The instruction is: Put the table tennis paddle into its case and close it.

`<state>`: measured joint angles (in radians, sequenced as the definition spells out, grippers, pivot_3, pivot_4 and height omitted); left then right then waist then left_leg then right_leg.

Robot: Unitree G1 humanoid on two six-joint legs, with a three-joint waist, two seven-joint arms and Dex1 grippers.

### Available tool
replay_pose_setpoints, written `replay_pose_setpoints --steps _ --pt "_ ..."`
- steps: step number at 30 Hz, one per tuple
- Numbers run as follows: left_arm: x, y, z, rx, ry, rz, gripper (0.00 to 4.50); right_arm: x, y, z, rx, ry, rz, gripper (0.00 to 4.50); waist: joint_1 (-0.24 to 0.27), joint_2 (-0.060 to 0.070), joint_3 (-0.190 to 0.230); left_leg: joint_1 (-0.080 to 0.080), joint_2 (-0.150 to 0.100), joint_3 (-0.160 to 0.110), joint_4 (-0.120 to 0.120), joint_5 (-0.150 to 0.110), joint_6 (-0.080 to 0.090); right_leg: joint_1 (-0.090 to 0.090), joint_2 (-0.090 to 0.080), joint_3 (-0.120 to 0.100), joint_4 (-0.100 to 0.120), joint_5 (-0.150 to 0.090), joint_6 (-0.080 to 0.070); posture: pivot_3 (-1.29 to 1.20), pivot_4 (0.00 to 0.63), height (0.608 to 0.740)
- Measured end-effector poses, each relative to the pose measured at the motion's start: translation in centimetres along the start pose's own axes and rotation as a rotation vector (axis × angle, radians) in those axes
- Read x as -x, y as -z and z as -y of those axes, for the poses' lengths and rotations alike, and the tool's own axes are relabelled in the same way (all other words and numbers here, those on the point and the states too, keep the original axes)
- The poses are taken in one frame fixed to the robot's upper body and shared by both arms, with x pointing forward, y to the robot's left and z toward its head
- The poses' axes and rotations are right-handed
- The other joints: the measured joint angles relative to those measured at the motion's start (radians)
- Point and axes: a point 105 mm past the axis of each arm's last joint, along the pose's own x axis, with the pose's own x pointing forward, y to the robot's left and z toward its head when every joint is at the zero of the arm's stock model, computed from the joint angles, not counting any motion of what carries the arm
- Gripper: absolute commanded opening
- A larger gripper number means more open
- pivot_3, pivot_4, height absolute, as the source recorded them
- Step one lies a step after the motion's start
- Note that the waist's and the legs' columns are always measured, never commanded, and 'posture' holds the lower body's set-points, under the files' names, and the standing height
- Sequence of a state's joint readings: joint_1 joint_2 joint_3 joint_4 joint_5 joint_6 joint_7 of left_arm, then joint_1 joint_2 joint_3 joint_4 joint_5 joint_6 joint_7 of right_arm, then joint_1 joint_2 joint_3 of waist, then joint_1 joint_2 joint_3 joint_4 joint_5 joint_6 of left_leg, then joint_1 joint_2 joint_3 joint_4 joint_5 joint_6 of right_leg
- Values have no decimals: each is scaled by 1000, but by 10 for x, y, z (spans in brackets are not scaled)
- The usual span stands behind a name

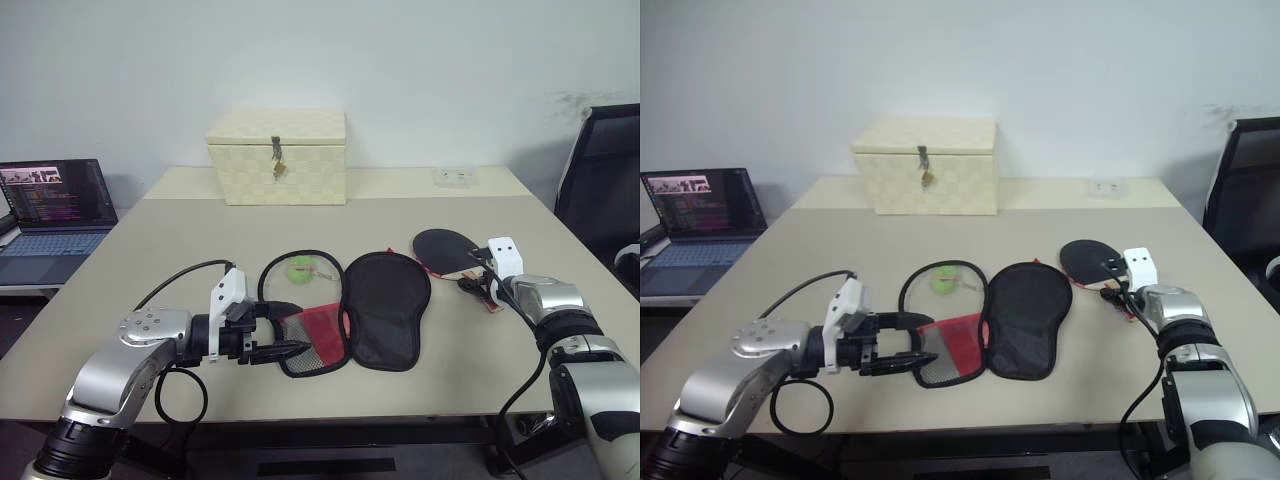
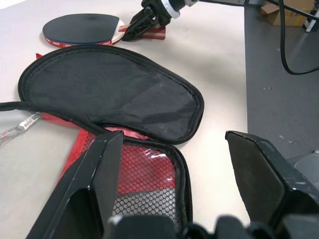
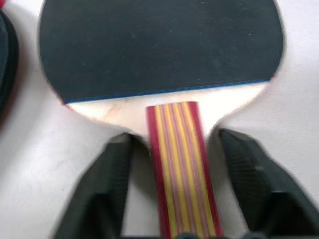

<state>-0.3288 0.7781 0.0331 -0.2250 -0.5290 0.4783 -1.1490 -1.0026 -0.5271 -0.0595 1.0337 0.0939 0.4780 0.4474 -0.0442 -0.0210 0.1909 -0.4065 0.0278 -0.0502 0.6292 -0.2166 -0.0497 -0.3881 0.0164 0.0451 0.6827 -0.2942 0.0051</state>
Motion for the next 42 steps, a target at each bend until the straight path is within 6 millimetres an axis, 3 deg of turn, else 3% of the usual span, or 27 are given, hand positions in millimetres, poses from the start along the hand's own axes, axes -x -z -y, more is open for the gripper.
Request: replay_pose_setpoints --steps 3,20,26,28,33,37,41,42 --pt "0 0 0 -2 -1 1 3565 -1 0 -1 -1 10 -1 1096 0 0 0 1 0 0 0 0 0 1 0 0 0 0 1 0 150 740" --pt "-2 -1 -1 -6 -5 11 3565 10 5 11 -32 32 -10 1094 16 0 0 -1 -1 -1 -1 0 0 0 -1 0 -1 0 1 0 150 740" --pt "-2 0 -6 -10 -13 9 3565 34 9 29 -51 60 -29 1094 17 1 1 -4 -1 -2 -1 0 0 -2 -1 -1 -1 0 1 0 150 740" --pt "-2 -1 -7 -13 -15 11 3565 43 5 25 -44 50 -21 1094 14 2 1 -4 0 -2 -1 0 0 -3 -1 0 -1 0 0 0 150 740" --pt "3 -3 -6 -2 -6 31 3565 70 -19 -1 -56 -3 54 1094 -3 3 2 -3 1 -1 -1 0 0 -4 0 -1 1 0 0 0 150 740" --pt "18 -6 -8 10 -19 32 3565 87 -33 -59 -112 -122 120 1094 -12 3 2 -3 1 -1 -1 0 0 -7 1 1 7 -3 -1 0 150 740" --pt "22 -6 -7 19 -16 30 3565 96 -19 -140 -188 -291 85 1094 -12 3 2 -5 1 -2 -1 0 -1 -13 0 1 16 -6 -4 0 150 740" --pt "22 -6 -6 20 -14 33 3565 97 -16 -149 -193 -312 69 1094 -12 3 2 -7 2 -3 0 0 -1 -15 0 1 16 -6 -4 0 150 740"
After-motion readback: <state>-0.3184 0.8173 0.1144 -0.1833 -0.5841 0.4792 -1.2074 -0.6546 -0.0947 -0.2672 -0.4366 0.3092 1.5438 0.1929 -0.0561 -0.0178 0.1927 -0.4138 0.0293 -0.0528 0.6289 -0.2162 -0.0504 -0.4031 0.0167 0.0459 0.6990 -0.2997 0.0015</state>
